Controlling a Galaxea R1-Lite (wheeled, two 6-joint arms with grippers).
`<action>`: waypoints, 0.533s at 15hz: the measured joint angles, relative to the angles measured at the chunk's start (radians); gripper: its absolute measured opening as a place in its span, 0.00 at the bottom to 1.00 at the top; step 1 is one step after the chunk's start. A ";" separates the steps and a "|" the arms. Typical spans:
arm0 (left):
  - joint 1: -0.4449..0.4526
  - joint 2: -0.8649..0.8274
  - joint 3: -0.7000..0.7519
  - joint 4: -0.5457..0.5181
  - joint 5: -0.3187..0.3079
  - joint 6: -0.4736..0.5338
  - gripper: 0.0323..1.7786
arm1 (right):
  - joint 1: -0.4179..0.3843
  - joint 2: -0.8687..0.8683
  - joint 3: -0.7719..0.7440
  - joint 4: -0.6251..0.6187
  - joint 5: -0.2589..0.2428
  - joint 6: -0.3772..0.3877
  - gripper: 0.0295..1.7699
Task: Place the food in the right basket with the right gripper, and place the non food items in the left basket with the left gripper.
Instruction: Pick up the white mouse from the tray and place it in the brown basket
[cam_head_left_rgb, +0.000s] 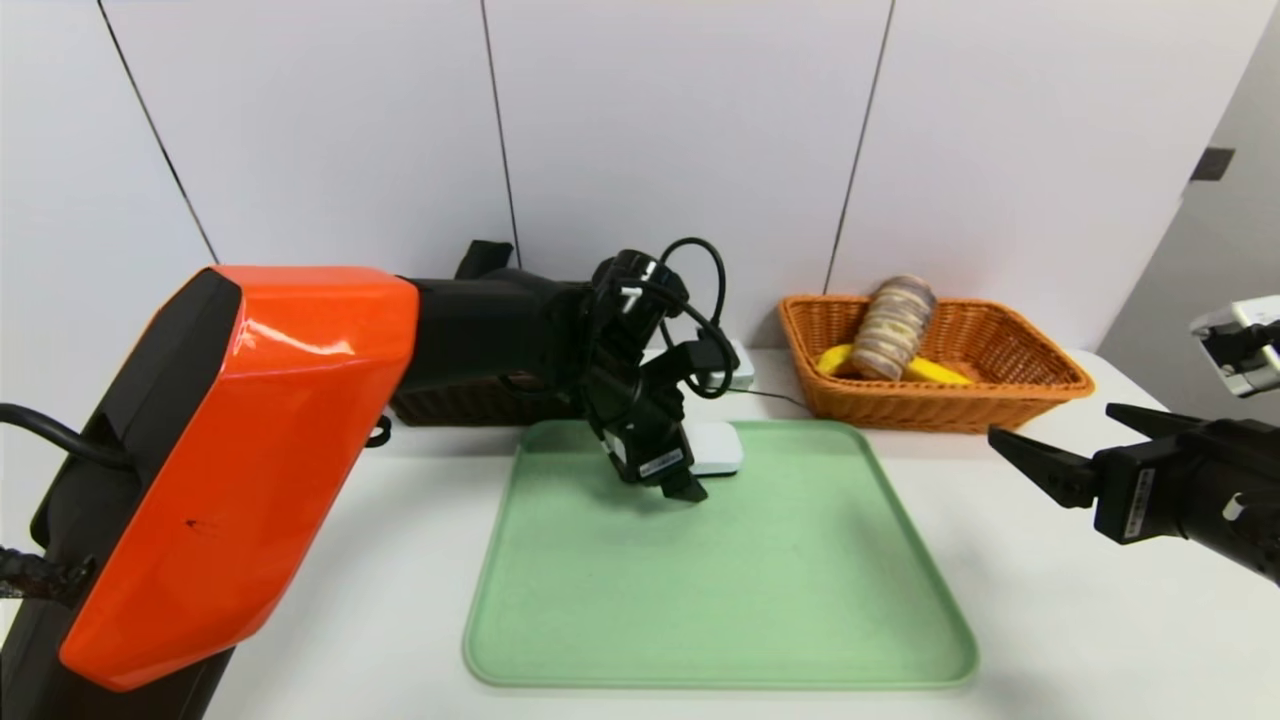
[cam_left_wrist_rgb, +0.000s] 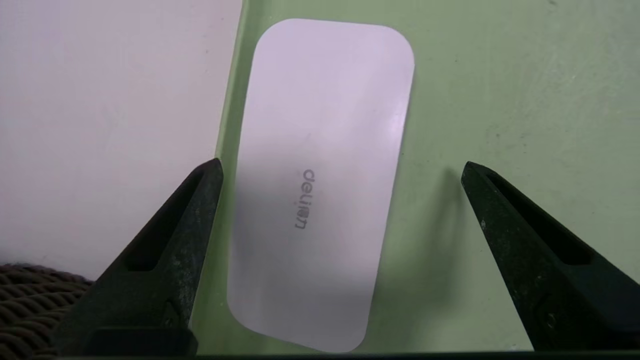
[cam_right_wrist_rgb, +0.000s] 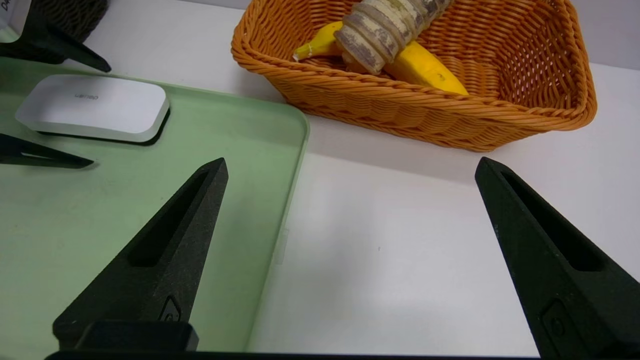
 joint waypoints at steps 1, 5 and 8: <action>0.002 0.002 0.000 0.002 -0.002 0.000 0.95 | 0.002 0.000 0.001 0.000 0.000 0.000 0.97; 0.010 0.013 0.000 0.002 -0.005 0.000 0.95 | 0.014 0.001 0.003 0.000 0.000 0.001 0.97; 0.015 0.020 0.000 -0.001 -0.006 -0.002 0.95 | 0.017 0.003 0.003 0.000 0.000 0.004 0.97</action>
